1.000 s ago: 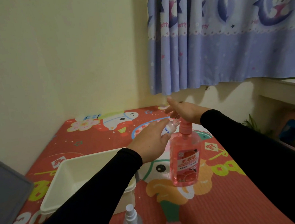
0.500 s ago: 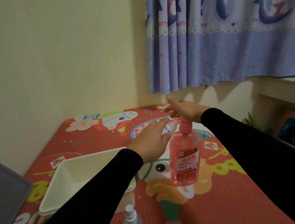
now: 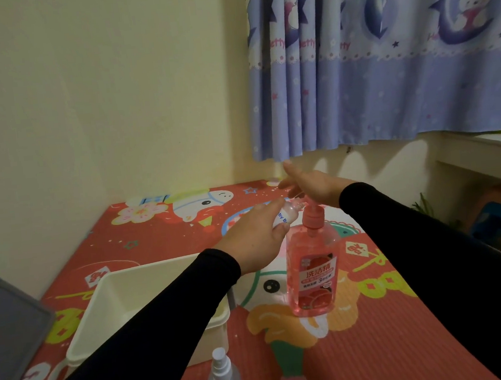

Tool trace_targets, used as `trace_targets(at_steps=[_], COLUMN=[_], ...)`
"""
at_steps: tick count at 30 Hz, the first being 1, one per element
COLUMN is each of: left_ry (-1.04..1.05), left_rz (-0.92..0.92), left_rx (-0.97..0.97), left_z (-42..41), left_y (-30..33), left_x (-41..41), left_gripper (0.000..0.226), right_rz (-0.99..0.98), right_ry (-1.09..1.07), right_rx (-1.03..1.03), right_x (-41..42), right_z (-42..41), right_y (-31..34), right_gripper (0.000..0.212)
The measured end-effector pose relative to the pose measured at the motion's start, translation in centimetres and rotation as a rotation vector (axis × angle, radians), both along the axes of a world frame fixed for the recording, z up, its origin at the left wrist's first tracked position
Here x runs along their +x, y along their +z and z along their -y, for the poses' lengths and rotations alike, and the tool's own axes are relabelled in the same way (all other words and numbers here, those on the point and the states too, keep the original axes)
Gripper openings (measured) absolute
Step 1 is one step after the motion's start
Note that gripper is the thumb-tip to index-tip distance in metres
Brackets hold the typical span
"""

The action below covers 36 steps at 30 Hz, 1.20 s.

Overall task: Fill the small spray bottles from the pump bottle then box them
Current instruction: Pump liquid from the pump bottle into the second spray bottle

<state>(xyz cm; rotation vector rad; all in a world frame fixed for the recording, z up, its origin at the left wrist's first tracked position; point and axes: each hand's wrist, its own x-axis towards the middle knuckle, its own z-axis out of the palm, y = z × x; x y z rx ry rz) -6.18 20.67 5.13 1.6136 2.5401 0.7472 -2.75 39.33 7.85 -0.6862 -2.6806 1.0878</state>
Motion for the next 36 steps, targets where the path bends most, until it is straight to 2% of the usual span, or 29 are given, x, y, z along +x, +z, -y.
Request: trace_targets(at_steps=[3, 6, 10, 13, 16, 19, 21, 26, 28, 31, 34, 36], left_ry=[-0.004, 0.000, 0.006, -0.001, -0.002, -0.008, -0.009, 0.000, -0.007, -0.010, -0.012, -0.020], left_rz=[-0.006, 0.006, -0.013, -0.021, -0.006, -0.008, -0.013, -0.019, -0.034, -0.027, -0.023, -0.007], left_rx=[-0.023, -0.034, -0.016, -0.009, -0.002, -0.027, -0.041, -0.020, -0.011, 0.004, -0.004, 0.005], left_z=[0.0, 0.0, 0.0, 0.0, -0.1, -0.2, -0.1, -0.1, -0.1, -0.3, -0.7, -0.7], left_y=[-0.5, -0.3, 0.4, 0.6, -0.1, -0.6, -0.4, 0.3, 0.7, 0.2, -0.7, -0.8], left_x=[0.2, 0.2, -0.1, -0.2, -0.1, 0.1, 0.1, -0.2, -0.2, -0.3, -0.3, -0.3], left_gripper=[0.052, 0.052, 0.048, 0.052, 0.049, 0.051, 0.050, 0.048, 0.049, 0.046, 0.044, 0.041], right_rz=[-0.004, 0.013, 0.051, 0.026, 0.014, 0.000, 0.003, 0.033, 0.022, 0.026, 0.006, 0.010], right_ry=[0.019, 0.019, -0.025, 0.006, -0.001, 0.013, 0.023, -0.019, -0.008, -0.028, 0.004, 0.020], right_rx=[-0.025, -0.010, 0.065, 0.042, 0.041, -0.036, -0.048, 0.023, 0.030, 0.037, 0.010, 0.025], right_x=[0.1, 0.1, 0.5, 0.6, 0.3, 0.1, 0.2, 0.7, 0.8, 0.5, 0.5, 0.6], right_z=[0.3, 0.3, 0.6, 0.5, 0.4, 0.5, 0.6, 0.9, 0.8, 0.8, 0.9, 0.8], right_y=[-0.8, -0.6, 0.7, 1.1, 0.2, -0.6, -0.5, 0.9, 1.2, 0.7, -0.2, -0.2], right_gripper=[0.069, 0.071, 0.094, 0.081, 0.083, 0.070, 0.069, 0.096, 0.088, 0.092, 0.075, 0.073])
